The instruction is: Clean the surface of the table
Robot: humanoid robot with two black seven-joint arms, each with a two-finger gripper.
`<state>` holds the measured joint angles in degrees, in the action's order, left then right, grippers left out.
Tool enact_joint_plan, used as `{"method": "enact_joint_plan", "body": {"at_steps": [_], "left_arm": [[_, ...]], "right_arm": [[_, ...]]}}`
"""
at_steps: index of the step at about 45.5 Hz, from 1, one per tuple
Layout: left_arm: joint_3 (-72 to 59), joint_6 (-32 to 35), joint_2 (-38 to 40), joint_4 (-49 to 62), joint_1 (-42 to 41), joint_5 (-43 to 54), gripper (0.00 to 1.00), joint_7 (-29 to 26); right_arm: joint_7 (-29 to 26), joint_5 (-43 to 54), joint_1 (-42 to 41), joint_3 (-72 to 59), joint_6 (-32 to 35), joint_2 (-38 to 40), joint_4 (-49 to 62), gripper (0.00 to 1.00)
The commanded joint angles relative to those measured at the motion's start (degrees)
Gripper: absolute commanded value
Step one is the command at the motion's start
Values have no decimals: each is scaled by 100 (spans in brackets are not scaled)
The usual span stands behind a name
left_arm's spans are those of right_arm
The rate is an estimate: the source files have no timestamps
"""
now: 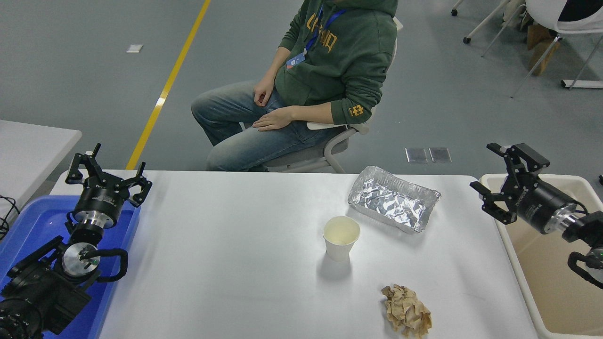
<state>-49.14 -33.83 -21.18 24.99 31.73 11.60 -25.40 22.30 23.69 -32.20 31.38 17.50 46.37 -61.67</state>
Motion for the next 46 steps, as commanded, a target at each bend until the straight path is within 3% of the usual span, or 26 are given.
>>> {"method": "enact_joint_plan", "body": {"at_steps": [1, 13, 27, 37, 46], "left_arm": [[-7, 0, 0, -3, 0, 0, 100, 0], [1, 0, 0, -3, 0, 0, 100, 0], [1, 0, 0, -3, 0, 0, 100, 0], [1, 0, 0, -3, 0, 0, 100, 0], [1, 0, 0, -3, 0, 0, 100, 0]], "right_arm": [[-253, 1497, -41, -9, 8, 276, -705, 100], [-270, 3502, -532, -316, 420, 461, -1426, 100], [-367, 3626, -2422, -2091, 465, 364, -1716, 100], [-1393, 3573, -3028, -2583, 412, -346, -1655, 100], [-1869, 3512, -3284, -2971, 272, -901, -1400, 100]]}}
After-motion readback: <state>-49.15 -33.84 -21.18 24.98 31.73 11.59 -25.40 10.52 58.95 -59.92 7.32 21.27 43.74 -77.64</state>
